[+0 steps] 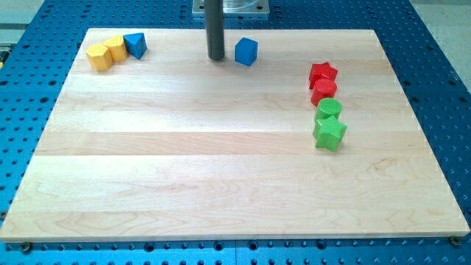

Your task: Move the cube above the red star

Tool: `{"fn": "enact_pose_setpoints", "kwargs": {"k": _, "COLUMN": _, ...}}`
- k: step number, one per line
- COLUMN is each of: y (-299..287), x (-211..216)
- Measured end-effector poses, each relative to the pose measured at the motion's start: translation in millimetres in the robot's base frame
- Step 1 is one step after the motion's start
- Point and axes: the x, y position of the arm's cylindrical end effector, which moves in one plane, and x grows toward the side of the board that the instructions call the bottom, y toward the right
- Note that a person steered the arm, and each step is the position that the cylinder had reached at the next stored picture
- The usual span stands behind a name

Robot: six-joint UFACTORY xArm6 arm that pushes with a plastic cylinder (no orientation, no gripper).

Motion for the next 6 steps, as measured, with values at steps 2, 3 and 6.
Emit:
{"fn": "enact_pose_setpoints", "kwargs": {"k": 2, "y": 93.8, "x": 0.0}}
{"fn": "enact_pose_setpoints", "kwargs": {"k": 3, "y": 100.8, "x": -17.3}}
{"fn": "enact_pose_setpoints", "kwargs": {"k": 6, "y": 155.5, "x": -15.7}}
